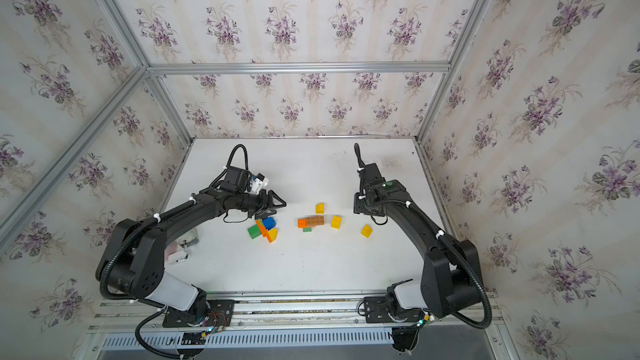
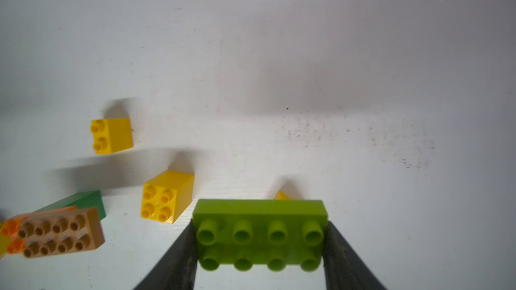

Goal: Assemble a fork with lego
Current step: Pick up the lego brick from the center of the board, then place the lego brick at the center of the board.

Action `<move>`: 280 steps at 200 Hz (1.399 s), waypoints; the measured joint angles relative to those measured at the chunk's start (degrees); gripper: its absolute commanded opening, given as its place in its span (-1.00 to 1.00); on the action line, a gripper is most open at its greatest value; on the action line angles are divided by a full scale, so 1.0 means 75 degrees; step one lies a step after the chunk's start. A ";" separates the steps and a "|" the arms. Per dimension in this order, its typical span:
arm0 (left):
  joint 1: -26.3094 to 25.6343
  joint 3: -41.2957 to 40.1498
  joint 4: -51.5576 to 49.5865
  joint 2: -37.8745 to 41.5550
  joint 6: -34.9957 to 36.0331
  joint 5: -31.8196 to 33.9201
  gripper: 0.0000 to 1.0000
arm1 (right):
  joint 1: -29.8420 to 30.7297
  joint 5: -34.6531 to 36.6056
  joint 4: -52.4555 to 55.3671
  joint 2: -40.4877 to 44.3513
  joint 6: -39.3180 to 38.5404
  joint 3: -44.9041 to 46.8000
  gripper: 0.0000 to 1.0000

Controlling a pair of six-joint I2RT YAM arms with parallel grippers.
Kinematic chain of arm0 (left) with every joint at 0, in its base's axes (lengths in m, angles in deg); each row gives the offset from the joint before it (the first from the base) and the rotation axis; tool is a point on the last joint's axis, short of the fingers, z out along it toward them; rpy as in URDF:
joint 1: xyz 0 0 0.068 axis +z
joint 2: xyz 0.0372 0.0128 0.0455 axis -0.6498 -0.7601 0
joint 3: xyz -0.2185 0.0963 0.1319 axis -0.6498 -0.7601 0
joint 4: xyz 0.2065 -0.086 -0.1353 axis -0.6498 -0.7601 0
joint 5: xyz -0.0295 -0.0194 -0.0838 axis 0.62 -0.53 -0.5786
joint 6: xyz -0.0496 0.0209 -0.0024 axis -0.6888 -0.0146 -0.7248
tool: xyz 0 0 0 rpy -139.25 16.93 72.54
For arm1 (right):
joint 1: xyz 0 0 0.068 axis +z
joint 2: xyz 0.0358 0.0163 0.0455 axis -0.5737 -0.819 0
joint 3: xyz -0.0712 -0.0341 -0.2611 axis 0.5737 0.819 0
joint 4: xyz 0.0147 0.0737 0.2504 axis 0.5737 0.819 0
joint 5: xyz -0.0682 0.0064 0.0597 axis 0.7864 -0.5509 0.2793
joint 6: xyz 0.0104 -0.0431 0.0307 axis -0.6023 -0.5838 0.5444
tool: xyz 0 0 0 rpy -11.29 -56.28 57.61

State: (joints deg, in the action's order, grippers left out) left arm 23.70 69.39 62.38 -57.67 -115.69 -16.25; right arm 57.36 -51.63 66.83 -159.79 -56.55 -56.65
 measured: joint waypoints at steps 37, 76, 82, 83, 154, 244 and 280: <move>0.0227 -0.0425 -0.0286 0.0624 0.0102 0.0160 0.39 | 0.2072 -0.0297 -0.0061 0.0035 0.0988 0.0326 0.13; 0.0356 -0.0813 -0.0431 0.1364 0.0152 0.0277 0.39 | 0.3596 -0.0525 -0.0629 -0.0638 0.2055 0.0597 0.14; 0.0361 -0.0874 -0.0469 0.1448 0.0152 0.0309 0.39 | 0.3771 -0.0554 -0.0731 -0.0737 0.2203 0.0595 0.14; 0.0361 -0.0889 -0.0475 0.1472 0.0152 0.0318 0.39 | 0.3789 -0.0557 -0.0743 -0.0749 0.2218 0.0595 0.14; 0.0580 -0.1416 -0.0580 0.1993 0.0146 0.0504 0.39 | 0.4517 -0.0799 -0.1716 -0.1781 0.3220 0.0583 0.17; 0.0833 -0.1682 -0.0551 0.1944 0.0152 0.0446 0.40 | 0.4526 -0.1058 -0.2200 -0.2200 0.2952 0.0388 0.66; 0.0953 -0.1746 -0.0554 0.2005 0.0157 0.0437 0.40 | 0.4526 -0.1180 -0.2244 -0.2060 0.2334 0.0542 0.70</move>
State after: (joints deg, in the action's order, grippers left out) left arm 30.85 56.30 58.23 -42.63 -114.51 -12.97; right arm 91.30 -60.48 50.00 -175.24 -39.04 -52.59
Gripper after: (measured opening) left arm 0.699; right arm 0.842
